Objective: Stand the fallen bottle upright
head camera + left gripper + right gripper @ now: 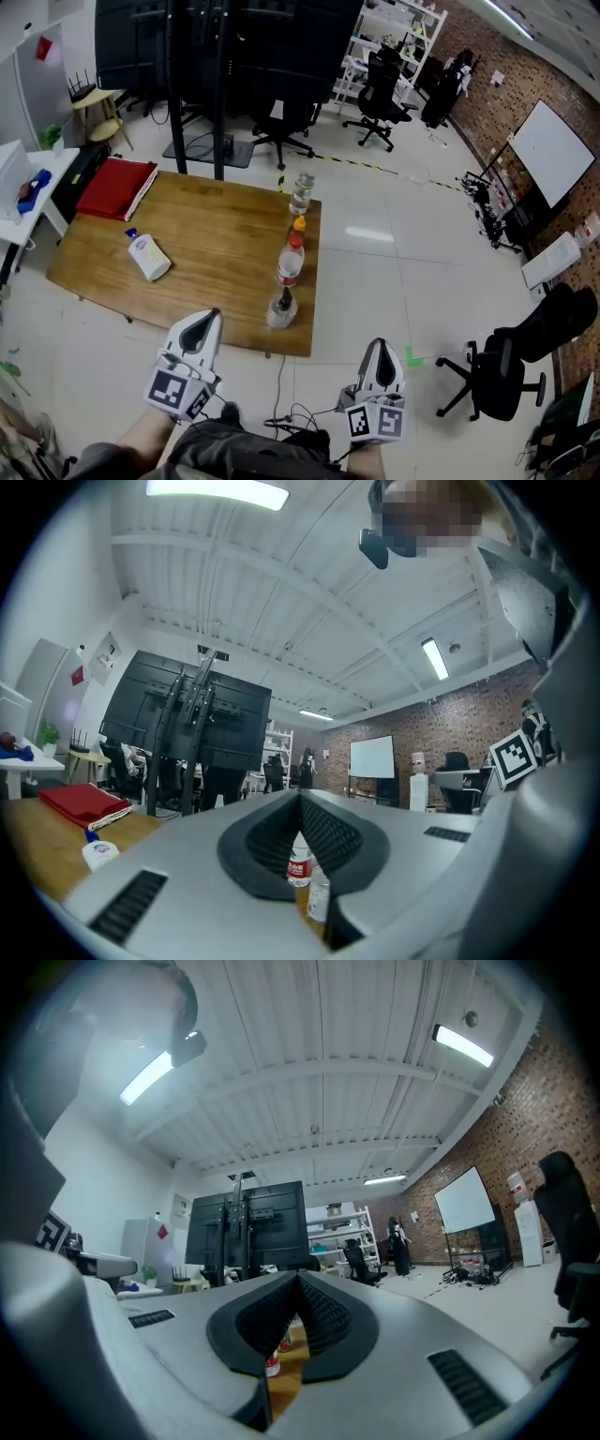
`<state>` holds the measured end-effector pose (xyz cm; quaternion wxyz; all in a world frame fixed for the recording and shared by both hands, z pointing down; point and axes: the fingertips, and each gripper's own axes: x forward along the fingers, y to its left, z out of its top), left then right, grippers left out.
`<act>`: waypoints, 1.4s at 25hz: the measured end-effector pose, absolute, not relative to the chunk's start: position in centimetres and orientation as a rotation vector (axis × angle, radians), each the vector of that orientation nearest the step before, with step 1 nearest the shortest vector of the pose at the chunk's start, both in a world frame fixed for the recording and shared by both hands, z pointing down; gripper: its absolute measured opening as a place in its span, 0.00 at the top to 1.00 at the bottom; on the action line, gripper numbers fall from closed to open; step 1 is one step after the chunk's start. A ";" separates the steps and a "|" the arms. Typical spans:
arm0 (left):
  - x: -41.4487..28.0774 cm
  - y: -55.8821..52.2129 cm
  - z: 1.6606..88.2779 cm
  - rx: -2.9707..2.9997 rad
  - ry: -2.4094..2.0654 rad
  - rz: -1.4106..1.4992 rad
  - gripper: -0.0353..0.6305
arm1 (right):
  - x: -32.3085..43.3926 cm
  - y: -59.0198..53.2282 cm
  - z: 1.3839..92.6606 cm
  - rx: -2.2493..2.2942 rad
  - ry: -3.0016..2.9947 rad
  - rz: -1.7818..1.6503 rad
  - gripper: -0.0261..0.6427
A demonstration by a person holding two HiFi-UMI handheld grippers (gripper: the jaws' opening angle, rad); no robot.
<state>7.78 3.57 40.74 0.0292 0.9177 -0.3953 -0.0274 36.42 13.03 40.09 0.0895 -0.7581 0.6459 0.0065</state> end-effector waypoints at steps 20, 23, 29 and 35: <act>7.7 2.2 39.6 2.795 -1.244 -0.050 0.93 | 35.2 8.1 37.5 -2.143 1.962 -0.010 0.94; 9.4 1.7 38.9 2.797 -1.285 -0.038 0.93 | 37.8 7.7 37.6 -2.125 1.947 -0.030 0.94; 11.9 0.5 39.3 2.749 -1.368 -0.036 0.93 | 41.6 6.3 38.9 -2.099 1.966 -0.046 0.94; 11.4 -0.9 39.9 2.725 -1.460 0.001 0.93 | 42.1 5.9 35.6 -1.971 1.875 -0.008 0.94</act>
